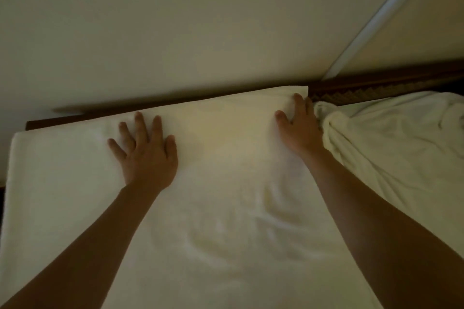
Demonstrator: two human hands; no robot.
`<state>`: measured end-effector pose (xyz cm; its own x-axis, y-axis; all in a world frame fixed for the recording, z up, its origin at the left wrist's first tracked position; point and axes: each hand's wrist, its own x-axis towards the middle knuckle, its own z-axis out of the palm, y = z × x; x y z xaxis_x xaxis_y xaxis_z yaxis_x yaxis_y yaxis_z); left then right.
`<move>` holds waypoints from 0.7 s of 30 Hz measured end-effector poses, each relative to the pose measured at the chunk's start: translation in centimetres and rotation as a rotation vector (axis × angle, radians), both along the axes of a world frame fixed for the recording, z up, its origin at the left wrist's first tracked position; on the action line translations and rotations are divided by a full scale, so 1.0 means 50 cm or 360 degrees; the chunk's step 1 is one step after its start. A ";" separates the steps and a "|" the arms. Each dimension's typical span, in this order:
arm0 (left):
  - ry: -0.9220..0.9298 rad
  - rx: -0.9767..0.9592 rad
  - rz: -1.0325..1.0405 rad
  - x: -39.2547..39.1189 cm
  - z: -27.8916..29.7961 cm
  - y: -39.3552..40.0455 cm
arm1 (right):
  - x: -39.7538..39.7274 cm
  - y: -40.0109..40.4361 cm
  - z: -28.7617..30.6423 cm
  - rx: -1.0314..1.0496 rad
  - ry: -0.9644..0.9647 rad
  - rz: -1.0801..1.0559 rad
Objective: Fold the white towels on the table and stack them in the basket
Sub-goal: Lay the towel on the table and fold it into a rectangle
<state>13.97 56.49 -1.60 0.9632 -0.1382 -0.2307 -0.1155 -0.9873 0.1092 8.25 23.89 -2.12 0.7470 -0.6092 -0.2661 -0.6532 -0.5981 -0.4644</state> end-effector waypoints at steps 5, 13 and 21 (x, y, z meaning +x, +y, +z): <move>0.0031 -0.0027 -0.0176 0.005 -0.011 -0.122 | 0.062 -0.067 0.012 0.0605 -0.0441 -0.0674; 0.0008 -0.0003 -0.0110 0.009 -0.024 -0.132 | 0.081 -0.135 0.011 0.0465 -0.0580 -0.0607; -0.0015 0.0053 -0.0158 0.037 -0.024 -0.143 | 0.114 -0.168 -0.006 0.0032 -0.0480 -0.0437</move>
<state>15.84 49.31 -2.80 0.9472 -0.2255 -0.2278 -0.2137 -0.9740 0.0752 13.98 15.50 -2.40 0.6037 -0.7938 -0.0740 -0.6202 -0.4092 -0.6693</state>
